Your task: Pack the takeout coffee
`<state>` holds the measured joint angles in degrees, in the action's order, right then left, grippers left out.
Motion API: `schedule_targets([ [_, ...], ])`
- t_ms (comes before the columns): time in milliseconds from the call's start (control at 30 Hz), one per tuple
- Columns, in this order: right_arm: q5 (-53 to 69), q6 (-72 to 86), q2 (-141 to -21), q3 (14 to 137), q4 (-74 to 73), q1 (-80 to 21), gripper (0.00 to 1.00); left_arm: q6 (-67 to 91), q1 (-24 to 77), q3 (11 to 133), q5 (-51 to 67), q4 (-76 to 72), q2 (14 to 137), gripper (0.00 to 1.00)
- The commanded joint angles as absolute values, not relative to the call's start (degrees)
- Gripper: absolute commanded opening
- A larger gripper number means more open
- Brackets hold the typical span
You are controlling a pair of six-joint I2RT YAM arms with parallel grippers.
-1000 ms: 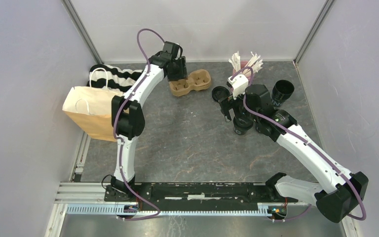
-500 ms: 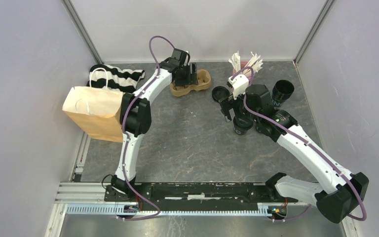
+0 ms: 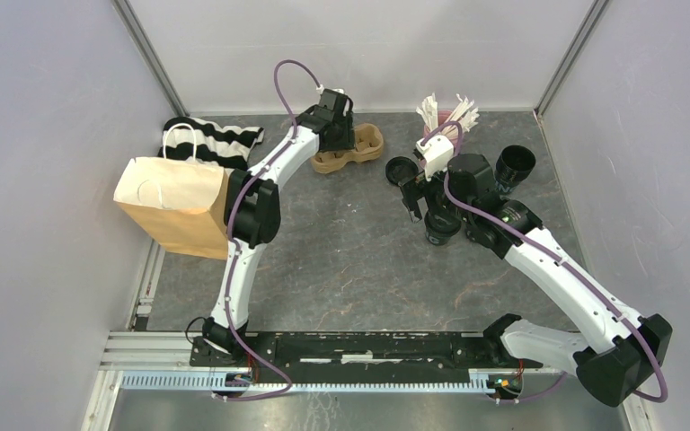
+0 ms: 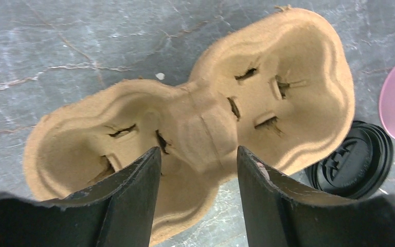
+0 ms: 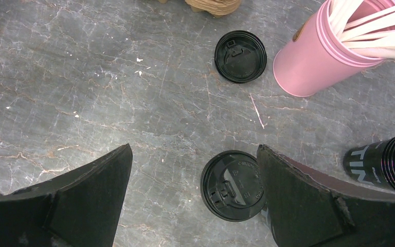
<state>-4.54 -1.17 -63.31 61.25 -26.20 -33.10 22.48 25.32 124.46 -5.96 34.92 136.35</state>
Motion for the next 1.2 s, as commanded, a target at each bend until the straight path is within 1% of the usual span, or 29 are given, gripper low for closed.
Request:
schedule_targets([
  [0,-4.6,-0.8,-61.8,61.2,-24.9,-33.0,0.98,21.6,25.4,127.0,-10.8,32.8,137.5,0.62],
  [200,-4.0,-0.7,-61.9,61.1,-24.8,-32.9,0.98,21.5,25.5,128.5,-10.4,32.4,138.9,0.64],
  [333,-3.9,-0.7,-61.7,61.0,-24.8,-32.9,0.98,21.4,25.5,129.7,-9.5,32.2,139.7,0.61],
  [467,-3.7,-0.5,-61.9,61.1,-24.8,-33.0,0.98,21.4,25.4,130.1,-9.2,31.9,140.0,0.61],
  [567,-3.6,-0.6,-61.8,61.0,-24.8,-32.9,0.98,21.4,25.4,130.3,-9.2,31.8,140.0,0.56],
  [700,-3.4,-0.6,-62.0,61.0,-24.8,-32.9,0.98,21.0,25.4,130.5,-9.4,31.6,139.7,0.44],
  [800,-3.4,-0.6,-62.0,61.0,-24.8,-33.0,0.98,20.5,25.5,130.3,-9.8,31.7,139.0,0.38],
  [900,-3.4,-0.6,-62.0,60.9,-24.6,-32.9,0.98,19.8,25.4,130.0,-10.3,32.0,137.9,0.35],
  [1067,-3.4,-0.6,-62.0,60.9,-24.4,-32.9,0.98,19.4,25.4,129.6,-10.5,34.0,135.1,0.34],
  [1167,-3.6,-0.7,-62.0,60.9,-24.4,-33.0,0.98,20.4,25.5,126.9,-9.0,33.9,131.6,0.32],
])
